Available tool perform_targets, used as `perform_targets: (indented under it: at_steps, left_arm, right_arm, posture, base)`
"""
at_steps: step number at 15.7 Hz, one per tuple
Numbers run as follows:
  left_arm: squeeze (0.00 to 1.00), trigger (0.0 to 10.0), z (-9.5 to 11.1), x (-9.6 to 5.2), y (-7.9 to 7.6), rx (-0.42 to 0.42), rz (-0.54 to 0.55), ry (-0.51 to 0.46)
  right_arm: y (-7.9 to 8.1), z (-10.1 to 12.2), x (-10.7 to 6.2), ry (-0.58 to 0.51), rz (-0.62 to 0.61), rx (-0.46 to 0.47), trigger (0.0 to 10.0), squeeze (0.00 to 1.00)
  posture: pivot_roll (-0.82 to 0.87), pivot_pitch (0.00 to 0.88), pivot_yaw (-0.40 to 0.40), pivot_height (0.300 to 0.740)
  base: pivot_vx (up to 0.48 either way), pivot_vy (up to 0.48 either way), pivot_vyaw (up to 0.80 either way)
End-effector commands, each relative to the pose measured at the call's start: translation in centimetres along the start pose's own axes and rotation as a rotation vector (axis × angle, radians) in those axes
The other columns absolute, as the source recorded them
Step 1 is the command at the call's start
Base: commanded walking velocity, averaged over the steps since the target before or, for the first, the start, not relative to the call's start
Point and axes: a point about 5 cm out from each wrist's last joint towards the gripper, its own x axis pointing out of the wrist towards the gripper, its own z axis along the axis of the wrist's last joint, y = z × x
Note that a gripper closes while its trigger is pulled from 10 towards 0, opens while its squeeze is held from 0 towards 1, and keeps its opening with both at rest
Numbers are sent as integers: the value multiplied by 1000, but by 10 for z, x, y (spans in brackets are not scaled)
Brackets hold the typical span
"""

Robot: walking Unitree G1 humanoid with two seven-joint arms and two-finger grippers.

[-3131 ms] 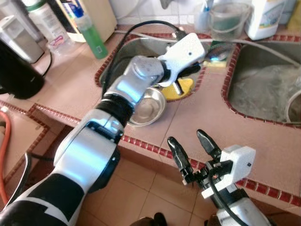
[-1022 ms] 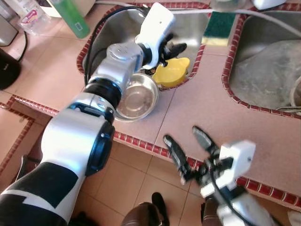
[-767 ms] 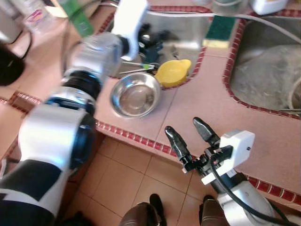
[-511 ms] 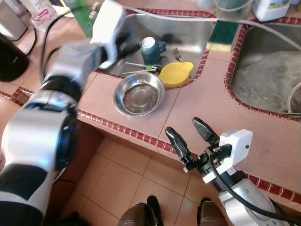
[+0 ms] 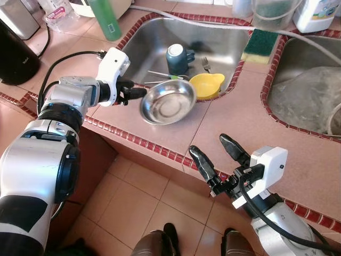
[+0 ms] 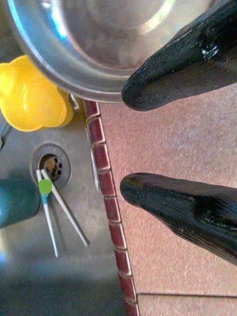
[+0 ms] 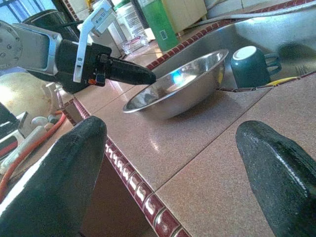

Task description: Kitchen organization

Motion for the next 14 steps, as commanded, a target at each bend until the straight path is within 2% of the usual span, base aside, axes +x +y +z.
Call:
perform_targets:
  at_steps: [1, 4, 8, 9, 10, 11, 12, 14]
  left_arm:
    - [0, 10000, -13, -3, 4, -11, 5, 54]
    - [0, 10000, -7, -2, 2, -25, 0, 33]
    - [0, 10000, 4, -2, 3, 0, 31, -8]
    - [0, 10000, 5, -3, 3, -15, 40, -18]
    - [0, 10000, 13, -5, 3, -84, 13, -68]
    - [0, 10000, 15, -5, 1, -110, -37, -77]
    - [0, 10000, 20, -7, -1, -191, -81, -122]
    - [0, 10000, 14, -5, -5, -183, -134, -78]
  right_arm:
    - [4, -1, -2, 8, 20, 14, 10000, 0]
    - [5, -1, -4, 13, 19, 17, 10000, 0]
    - [6, -2, -2, 10, 27, 19, 10000, 0]
    - [6, -2, -2, 10, 29, 19, 10000, 0]
    - [6, -2, -1, 13, 34, 13, 10000, 0]
    - [6, -2, -2, 12, 34, 14, 10000, 0]
    - [6, -3, -2, 13, 32, 16, 10000, 0]
    - [6, -2, -1, 13, 36, 17, 10000, 0]
  posture:
    - [-221, 216, 208, 740]
    - [-230, 214, 209, 740]
    - [-228, 201, 207, 740]
    - [-226, 202, 203, 740]
    - [-228, 203, 204, 740]
    - [-227, 203, 204, 740]
    - [-225, 202, 203, 740]
    - [-222, 206, 203, 740]
  base:
    - [0, 0, 0]
    - [0, 0, 0]
    - [0, 0, 0]
    - [0, 0, 0]
    - [0, 0, 0]
    - [0, 0, 0]
    - [0, 0, 0]
    - [0, 0, 0]
